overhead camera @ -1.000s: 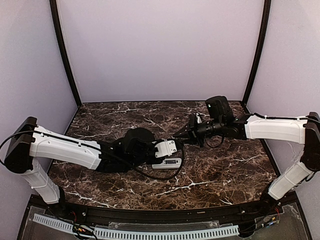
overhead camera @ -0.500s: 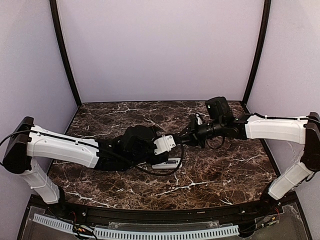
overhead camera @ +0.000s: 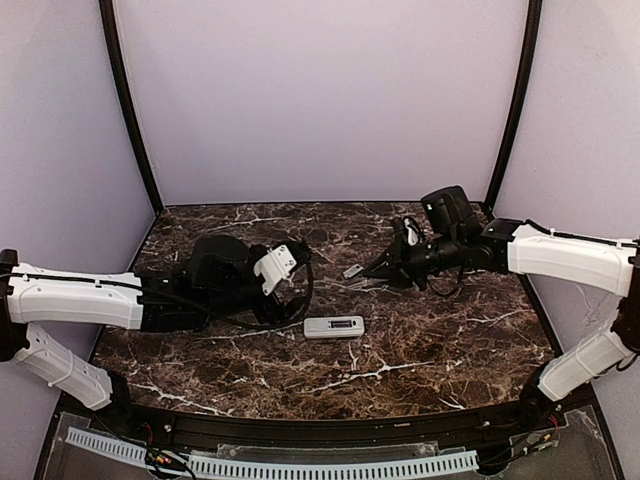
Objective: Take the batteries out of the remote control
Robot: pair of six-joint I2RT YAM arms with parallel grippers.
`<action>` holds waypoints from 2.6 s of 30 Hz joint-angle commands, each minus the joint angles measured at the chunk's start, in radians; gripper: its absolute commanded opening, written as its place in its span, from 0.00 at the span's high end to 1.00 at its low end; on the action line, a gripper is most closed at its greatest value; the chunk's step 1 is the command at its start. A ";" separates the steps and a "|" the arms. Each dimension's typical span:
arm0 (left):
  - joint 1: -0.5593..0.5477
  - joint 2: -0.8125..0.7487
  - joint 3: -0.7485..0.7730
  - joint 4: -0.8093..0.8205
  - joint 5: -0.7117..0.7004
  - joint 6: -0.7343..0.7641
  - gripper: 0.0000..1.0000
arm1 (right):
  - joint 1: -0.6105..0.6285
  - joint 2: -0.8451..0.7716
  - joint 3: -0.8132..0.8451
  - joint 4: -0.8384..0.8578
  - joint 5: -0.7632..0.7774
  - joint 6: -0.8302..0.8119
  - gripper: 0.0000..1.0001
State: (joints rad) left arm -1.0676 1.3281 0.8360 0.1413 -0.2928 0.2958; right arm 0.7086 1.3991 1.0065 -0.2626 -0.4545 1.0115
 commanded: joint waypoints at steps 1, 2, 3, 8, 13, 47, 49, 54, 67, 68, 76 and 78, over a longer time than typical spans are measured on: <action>0.048 -0.033 -0.035 -0.080 0.129 -0.180 0.11 | -0.005 -0.025 0.044 -0.082 0.055 -0.108 1.00; 0.053 -0.031 -0.039 -0.089 0.143 -0.193 0.11 | -0.005 -0.025 0.050 -0.094 0.060 -0.123 1.00; 0.063 -0.029 -0.040 -0.095 0.150 -0.220 0.12 | -0.005 -0.024 0.057 -0.108 0.067 -0.135 1.00; 0.084 0.006 -0.040 -0.122 0.202 -0.319 0.15 | -0.005 -0.005 0.095 -0.187 0.093 -0.182 1.00; 0.105 0.055 -0.040 -0.129 0.259 -0.399 0.21 | -0.004 0.023 0.121 -0.228 0.102 -0.208 1.00; 0.172 0.247 0.005 0.022 0.601 -0.198 0.09 | -0.006 0.150 0.228 -0.344 -0.030 -0.458 1.00; 0.171 0.234 0.004 0.057 0.613 -0.190 0.12 | -0.005 0.154 0.230 -0.329 -0.072 -0.453 1.00; 0.163 0.227 0.012 0.155 0.635 -0.145 0.18 | -0.004 0.153 0.227 -0.283 -0.163 -0.421 1.00; 0.089 0.342 0.182 0.125 0.648 -0.050 0.42 | -0.002 0.147 0.205 -0.238 -0.210 -0.332 1.00; 0.083 0.356 0.202 0.120 0.642 -0.042 0.45 | -0.001 0.147 0.205 -0.237 -0.210 -0.329 1.00; 0.054 0.406 0.282 0.062 0.605 -0.014 0.82 | -0.001 0.143 0.190 -0.226 -0.220 -0.313 1.00; 0.052 0.409 0.291 0.055 0.598 -0.012 0.90 | 0.000 0.143 0.190 -0.227 -0.223 -0.313 1.00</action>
State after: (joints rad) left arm -1.0084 1.7344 1.0920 0.2401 0.3145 0.2626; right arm 0.7074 1.5455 1.2030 -0.5243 -0.6617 0.6888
